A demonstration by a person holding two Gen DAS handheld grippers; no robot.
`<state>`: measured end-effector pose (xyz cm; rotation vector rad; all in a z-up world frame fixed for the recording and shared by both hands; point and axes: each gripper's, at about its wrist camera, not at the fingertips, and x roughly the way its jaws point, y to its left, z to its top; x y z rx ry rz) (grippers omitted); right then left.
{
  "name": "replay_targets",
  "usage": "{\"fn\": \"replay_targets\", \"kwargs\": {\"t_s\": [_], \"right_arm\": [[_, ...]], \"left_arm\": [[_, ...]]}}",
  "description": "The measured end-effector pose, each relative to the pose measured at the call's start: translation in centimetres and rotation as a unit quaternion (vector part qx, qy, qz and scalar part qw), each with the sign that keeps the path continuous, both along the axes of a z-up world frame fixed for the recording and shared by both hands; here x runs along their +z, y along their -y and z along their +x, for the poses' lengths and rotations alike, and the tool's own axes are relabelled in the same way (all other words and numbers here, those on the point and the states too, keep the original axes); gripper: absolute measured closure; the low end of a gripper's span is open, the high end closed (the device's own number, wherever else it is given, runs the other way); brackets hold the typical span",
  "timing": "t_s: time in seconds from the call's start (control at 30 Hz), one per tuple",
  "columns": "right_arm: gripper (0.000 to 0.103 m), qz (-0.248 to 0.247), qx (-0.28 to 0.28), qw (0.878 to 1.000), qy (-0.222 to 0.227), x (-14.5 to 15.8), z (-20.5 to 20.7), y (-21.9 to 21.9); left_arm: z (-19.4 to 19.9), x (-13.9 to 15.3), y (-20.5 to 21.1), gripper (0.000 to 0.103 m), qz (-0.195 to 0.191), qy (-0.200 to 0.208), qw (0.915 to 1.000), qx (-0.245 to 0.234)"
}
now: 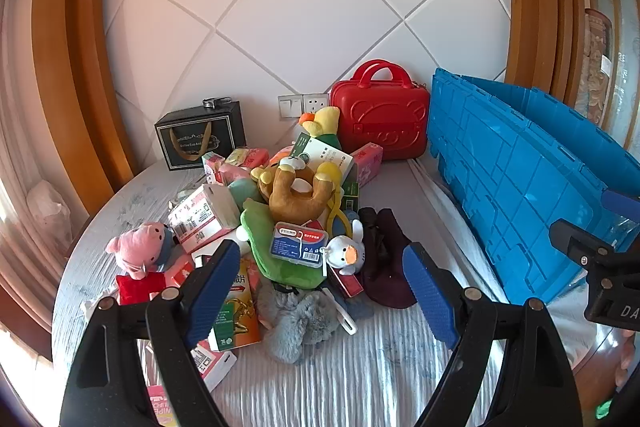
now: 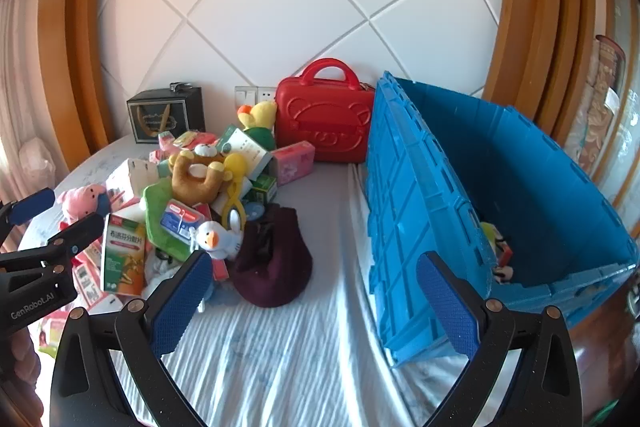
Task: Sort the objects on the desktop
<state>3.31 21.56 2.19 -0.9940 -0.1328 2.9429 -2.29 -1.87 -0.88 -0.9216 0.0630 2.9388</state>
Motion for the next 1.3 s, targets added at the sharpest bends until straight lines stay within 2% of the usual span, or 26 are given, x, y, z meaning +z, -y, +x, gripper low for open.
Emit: {"fn": "replay_targets", "kwargs": {"t_s": [1.3], "right_arm": [[0.000,-0.002,0.008,1.000,0.013,-0.9,-1.4,0.5]], "left_arm": [[-1.0,-1.0,1.5,0.019,0.002,0.014,0.9997,0.021]]}}
